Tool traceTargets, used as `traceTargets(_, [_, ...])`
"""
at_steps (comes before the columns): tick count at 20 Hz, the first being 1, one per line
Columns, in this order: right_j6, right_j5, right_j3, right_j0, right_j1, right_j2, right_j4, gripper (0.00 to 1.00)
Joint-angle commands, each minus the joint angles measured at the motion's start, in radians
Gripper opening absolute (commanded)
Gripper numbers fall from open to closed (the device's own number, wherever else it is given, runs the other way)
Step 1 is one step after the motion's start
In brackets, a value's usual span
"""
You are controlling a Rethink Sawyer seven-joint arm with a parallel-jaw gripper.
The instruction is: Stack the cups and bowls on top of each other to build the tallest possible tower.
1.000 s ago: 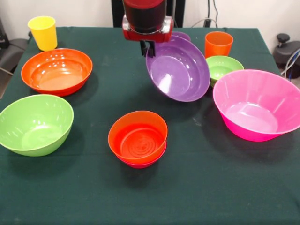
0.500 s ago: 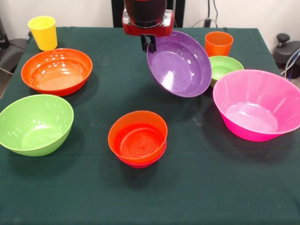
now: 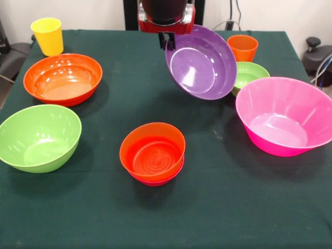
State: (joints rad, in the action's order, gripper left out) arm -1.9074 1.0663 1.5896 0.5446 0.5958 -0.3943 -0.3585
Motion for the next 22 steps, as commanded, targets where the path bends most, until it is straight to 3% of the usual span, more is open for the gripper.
traceTargets(1, [0.125, 0.128, -0.061, 0.009, 0.017, -0.063, 0.031, 0.0])
traceTargets(12, [0.123, 0.091, 0.001, 0.031, 0.056, -0.067, 0.032, 0.0])
traceTargets(22, [0.107, 0.016, 0.165, 0.062, 0.147, -0.068, 0.045, 0.0])
